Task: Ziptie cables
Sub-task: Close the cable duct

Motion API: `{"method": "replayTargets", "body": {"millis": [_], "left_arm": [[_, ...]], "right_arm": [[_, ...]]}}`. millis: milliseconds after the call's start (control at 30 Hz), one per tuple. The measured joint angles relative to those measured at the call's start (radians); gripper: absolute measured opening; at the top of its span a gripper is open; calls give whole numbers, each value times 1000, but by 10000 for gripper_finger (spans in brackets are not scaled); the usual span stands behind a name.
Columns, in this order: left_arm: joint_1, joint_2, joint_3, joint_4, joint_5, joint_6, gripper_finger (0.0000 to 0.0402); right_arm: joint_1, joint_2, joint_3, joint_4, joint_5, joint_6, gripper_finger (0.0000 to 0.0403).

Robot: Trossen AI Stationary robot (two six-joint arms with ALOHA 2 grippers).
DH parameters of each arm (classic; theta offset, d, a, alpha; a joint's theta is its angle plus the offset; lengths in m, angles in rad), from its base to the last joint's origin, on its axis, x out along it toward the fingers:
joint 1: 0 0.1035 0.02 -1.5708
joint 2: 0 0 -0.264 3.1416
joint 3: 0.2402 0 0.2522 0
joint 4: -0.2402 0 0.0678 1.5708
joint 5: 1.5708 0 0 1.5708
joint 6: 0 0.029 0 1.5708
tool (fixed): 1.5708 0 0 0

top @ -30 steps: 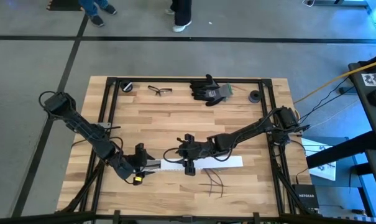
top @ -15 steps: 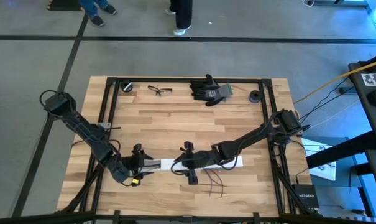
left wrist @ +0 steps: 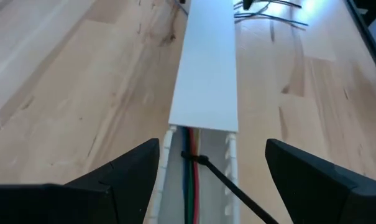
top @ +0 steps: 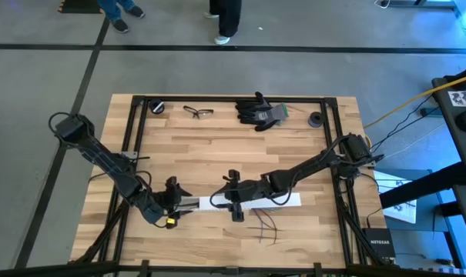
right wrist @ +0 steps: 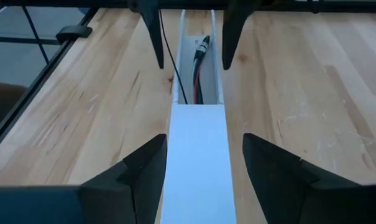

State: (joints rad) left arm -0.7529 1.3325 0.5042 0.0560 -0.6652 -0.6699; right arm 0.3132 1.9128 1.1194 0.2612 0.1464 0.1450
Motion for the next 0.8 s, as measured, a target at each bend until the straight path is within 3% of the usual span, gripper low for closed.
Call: {"method": "replayTargets", "body": {"millis": [300, 800], "left_arm": [[2, 79, -1, 12, 11, 22, 279], [24, 109, 0, 78, 22, 37, 279]], "right_arm": [[1, 24, -2, -24, 0, 4, 198], [1, 39, -1, -38, -19, -26, 198]]}}
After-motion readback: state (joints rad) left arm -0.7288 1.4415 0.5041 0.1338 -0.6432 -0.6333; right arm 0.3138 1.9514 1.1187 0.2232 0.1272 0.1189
